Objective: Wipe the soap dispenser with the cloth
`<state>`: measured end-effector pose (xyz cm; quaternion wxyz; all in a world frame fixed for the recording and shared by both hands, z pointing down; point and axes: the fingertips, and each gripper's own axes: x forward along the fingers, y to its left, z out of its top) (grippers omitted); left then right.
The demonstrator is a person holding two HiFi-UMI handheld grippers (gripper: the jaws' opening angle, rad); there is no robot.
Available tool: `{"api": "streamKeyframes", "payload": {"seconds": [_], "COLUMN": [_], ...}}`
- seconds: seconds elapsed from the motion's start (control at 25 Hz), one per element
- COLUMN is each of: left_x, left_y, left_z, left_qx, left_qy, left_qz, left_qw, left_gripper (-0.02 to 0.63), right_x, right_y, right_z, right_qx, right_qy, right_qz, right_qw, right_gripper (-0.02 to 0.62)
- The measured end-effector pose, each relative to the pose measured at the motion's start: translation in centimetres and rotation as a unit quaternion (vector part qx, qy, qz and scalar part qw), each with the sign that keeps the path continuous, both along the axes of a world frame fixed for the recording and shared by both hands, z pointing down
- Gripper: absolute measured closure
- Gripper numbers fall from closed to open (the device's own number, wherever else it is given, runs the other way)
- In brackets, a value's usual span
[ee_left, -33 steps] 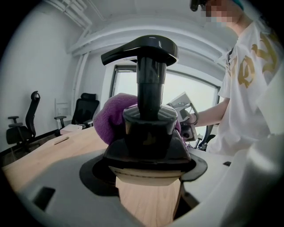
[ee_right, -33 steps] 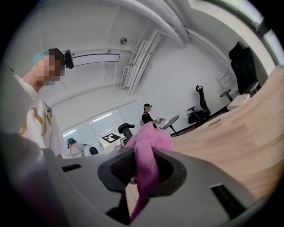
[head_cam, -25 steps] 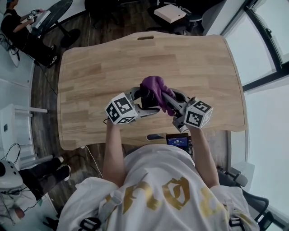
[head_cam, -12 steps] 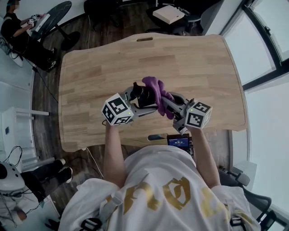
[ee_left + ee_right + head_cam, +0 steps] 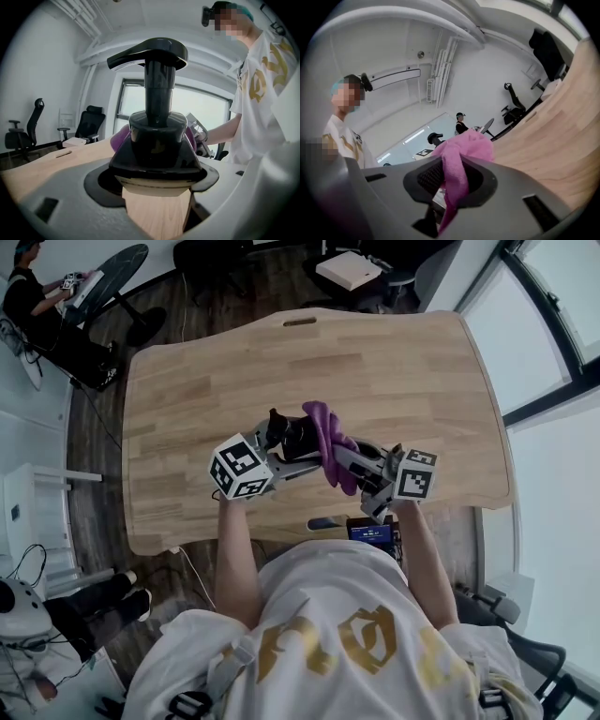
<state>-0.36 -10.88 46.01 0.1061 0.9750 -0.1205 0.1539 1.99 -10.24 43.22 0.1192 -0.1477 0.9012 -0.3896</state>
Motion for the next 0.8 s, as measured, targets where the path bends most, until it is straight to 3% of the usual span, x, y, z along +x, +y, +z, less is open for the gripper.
{"api": "streamKeyframes", "payload": {"seconds": [0.12, 0.24, 0.4, 0.56, 0.8], "left_x": [-0.5, -0.4, -0.1, -0.5, -0.8], "left_y": [0.0, 0.1, 0.0, -0.4, -0.5], "left_z": [0.0, -0.9, -3.3, -4.3, -4.4], "left_qx": [-0.002, 0.006, 0.014, 0.007, -0.001], "left_qy": [0.007, 0.013, 0.066, 0.094, 0.11], "left_qz": [-0.009, -0.007, -0.001, -0.003, 0.005], "left_qw": [0.9999, 0.9999, 0.9977, 0.9956, 0.9939], "left_gripper": [0.265, 0.265, 0.265, 0.265, 0.265], "right_x": [-0.1, 0.5, 0.4, -0.4, -3.2], "right_y": [0.8, 0.1, -0.7, -1.1, -0.3], "right_z": [0.0, 0.9, 0.9, 0.3, 1.9], "right_qx": [-0.004, -0.011, -0.019, -0.031, -0.019], "right_qy": [-0.021, -0.011, -0.021, -0.043, 0.021], "right_qz": [-0.013, 0.028, 0.049, 0.043, 0.002], "right_qw": [1.0, 1.0, 0.998, 0.998, 1.0], "right_gripper": [0.541, 0.541, 0.541, 0.541, 0.542]}}
